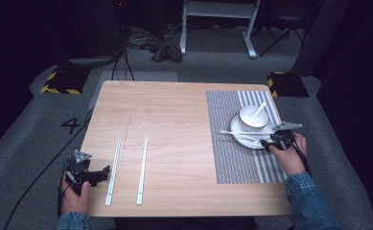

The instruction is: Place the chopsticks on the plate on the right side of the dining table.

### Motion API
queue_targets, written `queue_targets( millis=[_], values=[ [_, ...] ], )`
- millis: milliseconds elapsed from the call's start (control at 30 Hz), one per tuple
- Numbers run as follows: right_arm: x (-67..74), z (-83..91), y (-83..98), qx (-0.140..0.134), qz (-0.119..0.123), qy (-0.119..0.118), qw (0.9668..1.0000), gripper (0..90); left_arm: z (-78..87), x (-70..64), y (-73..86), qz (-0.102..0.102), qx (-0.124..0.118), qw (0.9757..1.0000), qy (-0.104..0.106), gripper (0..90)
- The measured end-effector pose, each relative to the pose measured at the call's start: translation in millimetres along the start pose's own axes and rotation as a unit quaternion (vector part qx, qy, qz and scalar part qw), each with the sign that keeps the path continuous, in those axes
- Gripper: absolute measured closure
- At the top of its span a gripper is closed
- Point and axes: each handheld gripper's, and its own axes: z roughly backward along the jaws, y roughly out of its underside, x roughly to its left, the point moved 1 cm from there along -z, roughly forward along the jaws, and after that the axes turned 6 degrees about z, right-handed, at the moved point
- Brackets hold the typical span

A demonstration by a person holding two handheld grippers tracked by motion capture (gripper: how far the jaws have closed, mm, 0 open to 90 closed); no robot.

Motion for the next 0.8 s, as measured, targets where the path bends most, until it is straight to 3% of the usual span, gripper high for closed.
queue_targets(
  millis=[467, 800],
  values=[
    [2.7, 3.1, 2.1, 0.0, 0.009, 0.007, 0.9999, 47.2, 0.0, 0.0, 0.0, 0.0, 0.0, 1.0, 0.0, 0.0],
    [-3.1, -1.3, 1.0, 0.005, 0.008, 0.013, 0.9999, 47.3, 0.0, 0.1, -0.2, 0.0, 0.0, 1.0, 0.0, 0.0]
  ],
)
